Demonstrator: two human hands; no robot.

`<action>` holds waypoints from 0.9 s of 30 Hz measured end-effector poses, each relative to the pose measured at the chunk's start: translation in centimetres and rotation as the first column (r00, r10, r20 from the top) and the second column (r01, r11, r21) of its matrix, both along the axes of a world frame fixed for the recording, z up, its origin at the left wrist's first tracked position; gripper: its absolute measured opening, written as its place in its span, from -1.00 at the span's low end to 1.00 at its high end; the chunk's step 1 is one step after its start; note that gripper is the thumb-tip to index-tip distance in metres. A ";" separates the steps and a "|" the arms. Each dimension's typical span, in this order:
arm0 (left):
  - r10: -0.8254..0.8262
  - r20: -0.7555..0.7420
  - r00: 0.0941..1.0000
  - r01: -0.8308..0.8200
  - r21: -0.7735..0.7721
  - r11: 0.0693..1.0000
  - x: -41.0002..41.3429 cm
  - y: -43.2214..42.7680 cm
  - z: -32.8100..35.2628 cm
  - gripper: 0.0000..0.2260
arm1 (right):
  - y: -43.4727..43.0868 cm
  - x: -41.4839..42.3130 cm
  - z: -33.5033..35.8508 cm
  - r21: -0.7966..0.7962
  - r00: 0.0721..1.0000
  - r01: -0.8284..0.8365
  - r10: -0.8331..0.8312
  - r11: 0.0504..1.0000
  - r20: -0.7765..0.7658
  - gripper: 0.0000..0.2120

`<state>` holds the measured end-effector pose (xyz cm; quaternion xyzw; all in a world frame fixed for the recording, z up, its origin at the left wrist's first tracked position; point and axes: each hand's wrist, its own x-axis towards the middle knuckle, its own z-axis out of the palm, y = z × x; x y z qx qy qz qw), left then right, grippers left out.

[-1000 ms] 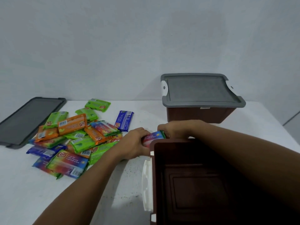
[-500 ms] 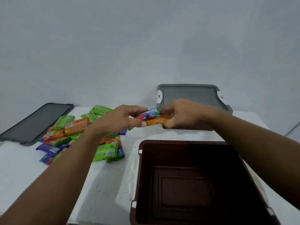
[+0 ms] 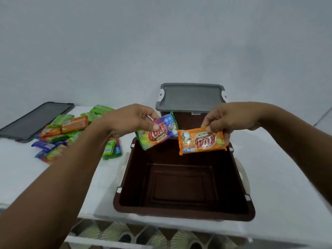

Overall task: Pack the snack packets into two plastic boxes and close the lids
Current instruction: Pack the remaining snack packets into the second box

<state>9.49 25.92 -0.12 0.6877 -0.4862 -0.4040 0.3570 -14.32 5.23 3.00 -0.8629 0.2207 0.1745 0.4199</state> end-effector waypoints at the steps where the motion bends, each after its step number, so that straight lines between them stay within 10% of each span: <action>1: -0.031 0.051 0.998 0.029 0.037 0.999 -0.3 0.0 -0.2 -0.74 | 0.2 -0.6 -0.3 -0.006 1.000 0.008 -0.008 1.000 -0.026 -0.81; 10: -0.289 0.357 0.888 0.176 0.317 0.932 -3.9 -1.6 -4.5 -0.82 | 3.9 -2.0 -4.9 -0.089 0.978 0.082 -0.097 0.993 -0.186 -0.86; 15: -0.428 0.565 0.705 0.161 0.461 0.873 -4.9 -2.9 -6.9 -0.72 | 5.4 -0.3 -7.4 -0.422 0.978 -0.053 -0.038 0.905 -0.205 -0.78; 21: -0.467 0.610 0.641 0.142 0.503 0.853 -5.4 -3.5 -7.7 -0.67 | 4.9 1.5 -9.3 -0.362 0.940 -0.064 -0.066 0.930 -0.336 -0.84; 27: -0.496 0.719 0.487 0.097 0.520 0.849 -6.3 -3.5 -7.6 -0.67 | 6.5 1.1 -10.0 -0.666 0.976 -0.145 -0.005 0.731 -0.218 -0.85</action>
